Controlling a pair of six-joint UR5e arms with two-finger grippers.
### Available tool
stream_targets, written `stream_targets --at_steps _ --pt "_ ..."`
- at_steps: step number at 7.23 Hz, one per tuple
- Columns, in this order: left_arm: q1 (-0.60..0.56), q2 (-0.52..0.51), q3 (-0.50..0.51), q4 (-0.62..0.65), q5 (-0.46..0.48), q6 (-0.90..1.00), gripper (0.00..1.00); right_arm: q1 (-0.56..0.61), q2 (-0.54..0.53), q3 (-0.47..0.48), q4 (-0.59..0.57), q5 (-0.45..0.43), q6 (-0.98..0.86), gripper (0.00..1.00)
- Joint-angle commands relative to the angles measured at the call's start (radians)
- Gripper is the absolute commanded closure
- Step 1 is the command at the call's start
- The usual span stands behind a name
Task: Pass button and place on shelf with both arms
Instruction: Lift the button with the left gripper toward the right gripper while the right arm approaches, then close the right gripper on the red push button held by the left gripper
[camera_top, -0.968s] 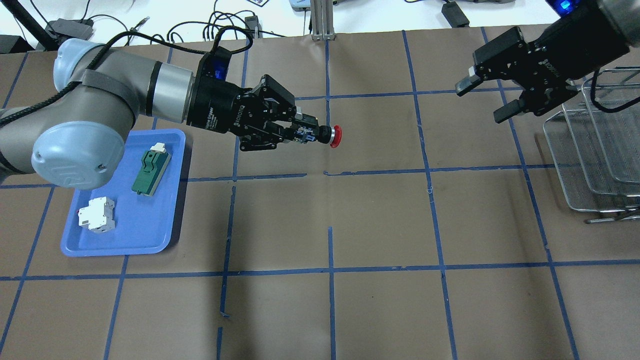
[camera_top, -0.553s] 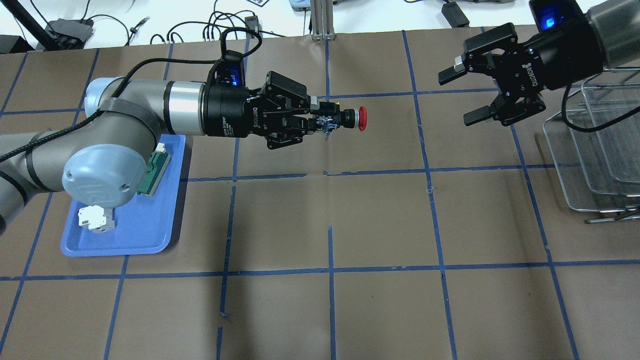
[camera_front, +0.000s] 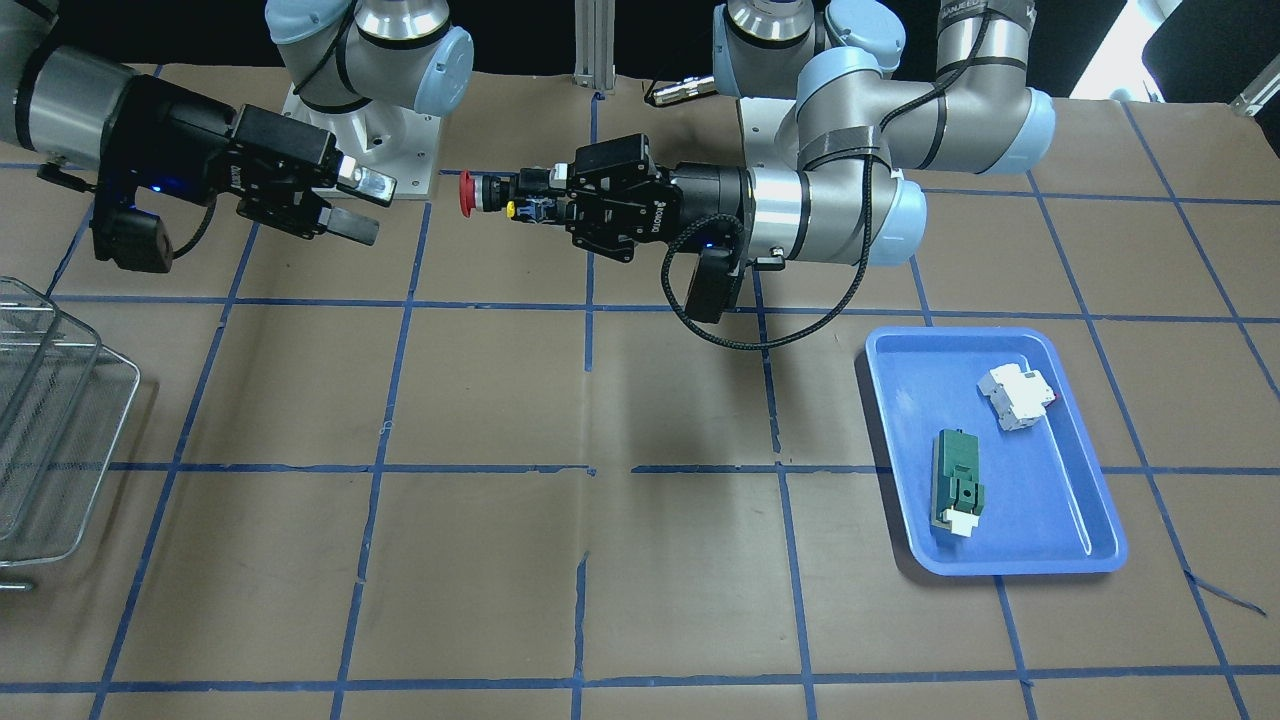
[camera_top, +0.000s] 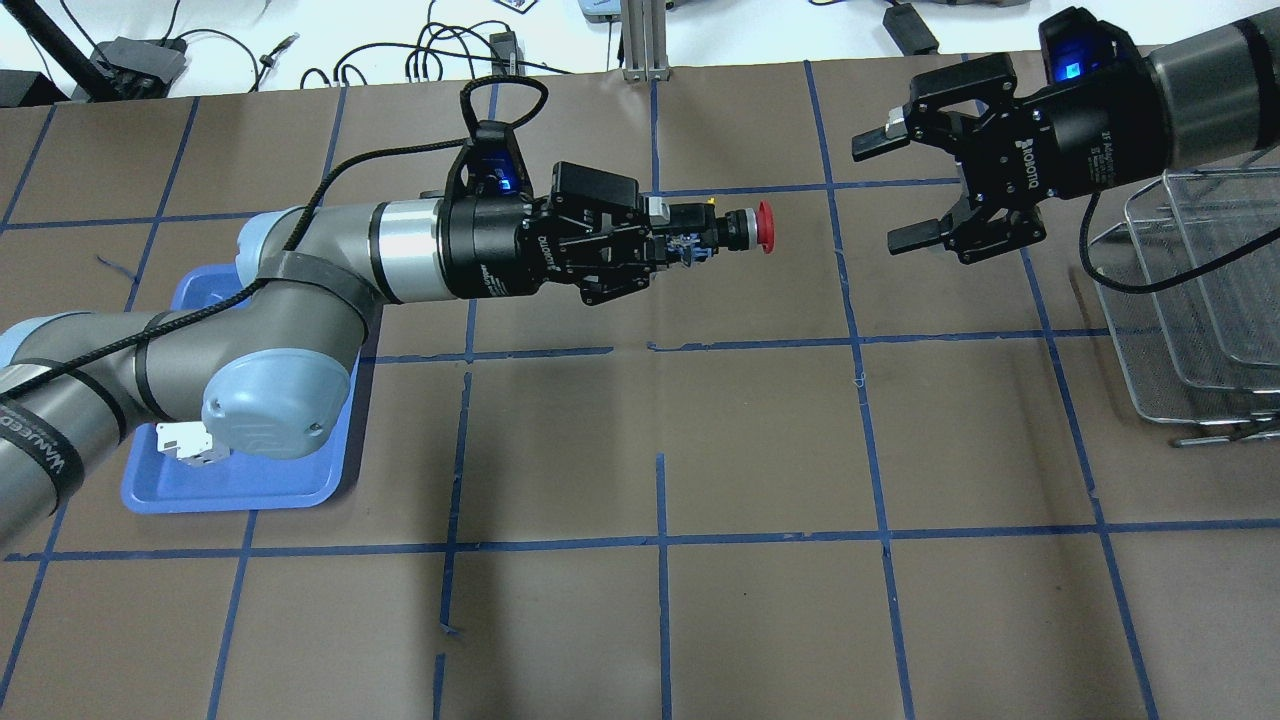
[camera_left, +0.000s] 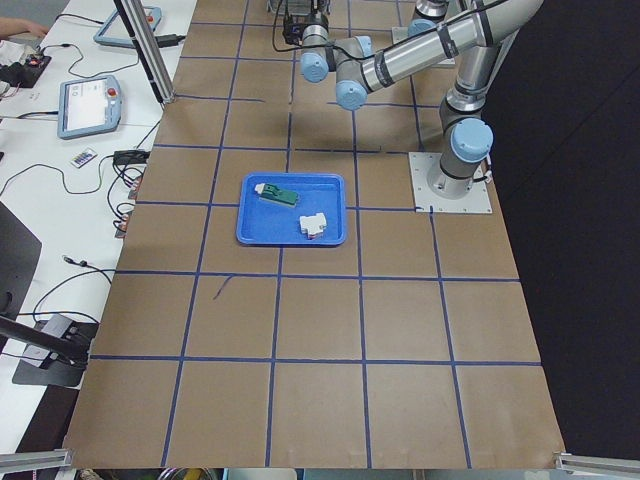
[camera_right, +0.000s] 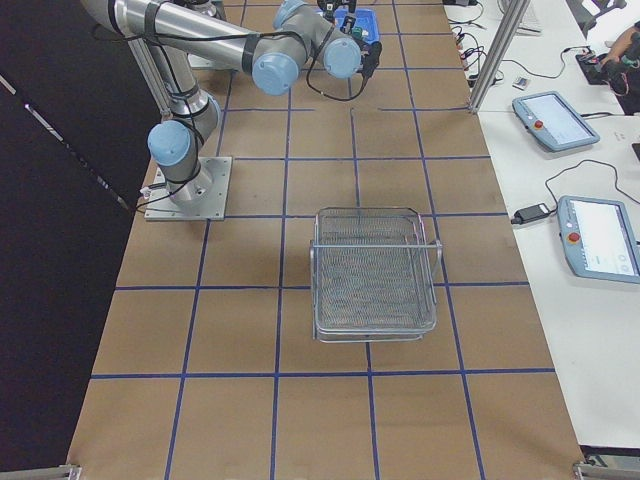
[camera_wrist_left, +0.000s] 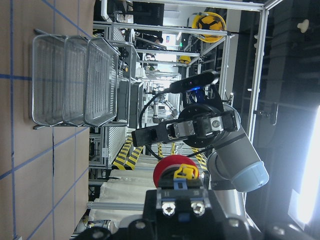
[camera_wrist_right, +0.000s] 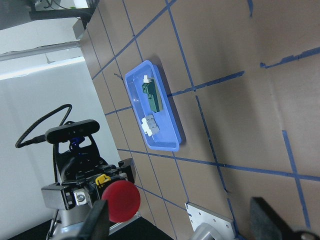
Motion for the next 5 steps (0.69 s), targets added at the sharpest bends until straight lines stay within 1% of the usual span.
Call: stream_targets --at_steps 1,3,5 --pt "-0.014 -0.005 -0.009 0.012 -0.002 0.000 1.00 0.041 0.005 0.026 -0.004 0.043 -0.006 0.00" --pt "-0.014 -0.008 -0.003 0.012 -0.002 -0.002 1.00 0.041 -0.003 0.072 -0.012 0.041 -0.020 0.00" --pt "-0.020 -0.005 -0.003 0.014 -0.007 -0.005 1.00 0.042 -0.009 0.077 0.008 0.035 -0.011 0.00"
